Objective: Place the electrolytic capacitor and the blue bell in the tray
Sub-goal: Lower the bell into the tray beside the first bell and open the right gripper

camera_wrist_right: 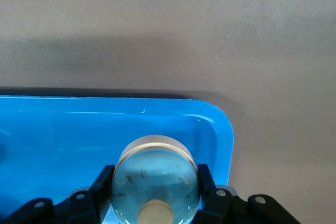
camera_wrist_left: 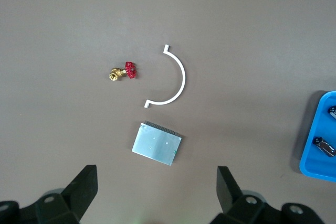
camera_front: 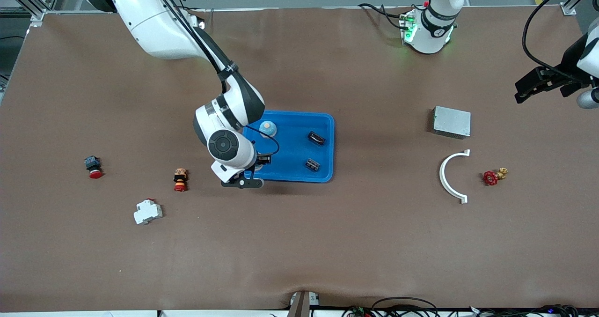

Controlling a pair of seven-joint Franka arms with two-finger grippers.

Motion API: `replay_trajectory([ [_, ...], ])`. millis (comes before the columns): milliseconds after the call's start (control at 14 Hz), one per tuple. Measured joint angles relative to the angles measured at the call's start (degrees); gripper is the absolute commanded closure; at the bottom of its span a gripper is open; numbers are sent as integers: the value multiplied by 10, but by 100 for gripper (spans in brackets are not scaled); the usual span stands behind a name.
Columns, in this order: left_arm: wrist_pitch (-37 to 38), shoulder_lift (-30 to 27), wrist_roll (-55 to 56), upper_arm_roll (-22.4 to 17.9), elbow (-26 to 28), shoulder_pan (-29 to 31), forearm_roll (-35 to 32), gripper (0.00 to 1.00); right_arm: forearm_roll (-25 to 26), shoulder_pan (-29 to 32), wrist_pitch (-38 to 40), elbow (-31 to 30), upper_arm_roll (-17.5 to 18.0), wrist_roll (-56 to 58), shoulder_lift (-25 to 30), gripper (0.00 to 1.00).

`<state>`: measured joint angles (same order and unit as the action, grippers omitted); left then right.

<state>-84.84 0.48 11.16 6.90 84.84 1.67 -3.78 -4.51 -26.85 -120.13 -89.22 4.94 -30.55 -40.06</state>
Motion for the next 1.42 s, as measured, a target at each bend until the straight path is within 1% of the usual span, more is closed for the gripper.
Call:
replay_trajectory([
  [285, 0, 0, 0, 0, 5, 0, 0, 0, 0, -9, 0, -7, 0, 0, -6, 88],
  [356, 0, 0, 0, 0, 5, 0, 0, 0, 0, -12, 0, -7, 0, -1, -7, 85],
  [499, 0, 0, 0, 0, 5, 0, 0, 0, 0, -15, 0, -11, 0, -1, -8, 83],
  [997, 0, 0, 0, 0, 4, 1, 0, 0, 0, -16, -17, -19, 0, -1, -18, 77],
  [1068, 0, 0, 0, 0, 3, 1, 0, 0, 0, -16, -20, -19, 0, -1, -20, 72],
  [1140, 0, 0, 0, 0, 2, 1, 0, 0, 0, -16, -24, -19, 0, -1, -22, 55],
  [1211, 0, 0, 0, 0, 2, 1, 2, 0, -1, -16, -25, -19, 0, -1, -24, 23],
  [1282, 0, 0, 0, 0, 1, 1, 4, 0, -1, -16, -26, -19, 0, -1, -24, 0],
  [1425, 0, -1, -1, 0, -2, 1, 10, 0, -1, -16, -26, -19, 0, -1, -24, 0],
])
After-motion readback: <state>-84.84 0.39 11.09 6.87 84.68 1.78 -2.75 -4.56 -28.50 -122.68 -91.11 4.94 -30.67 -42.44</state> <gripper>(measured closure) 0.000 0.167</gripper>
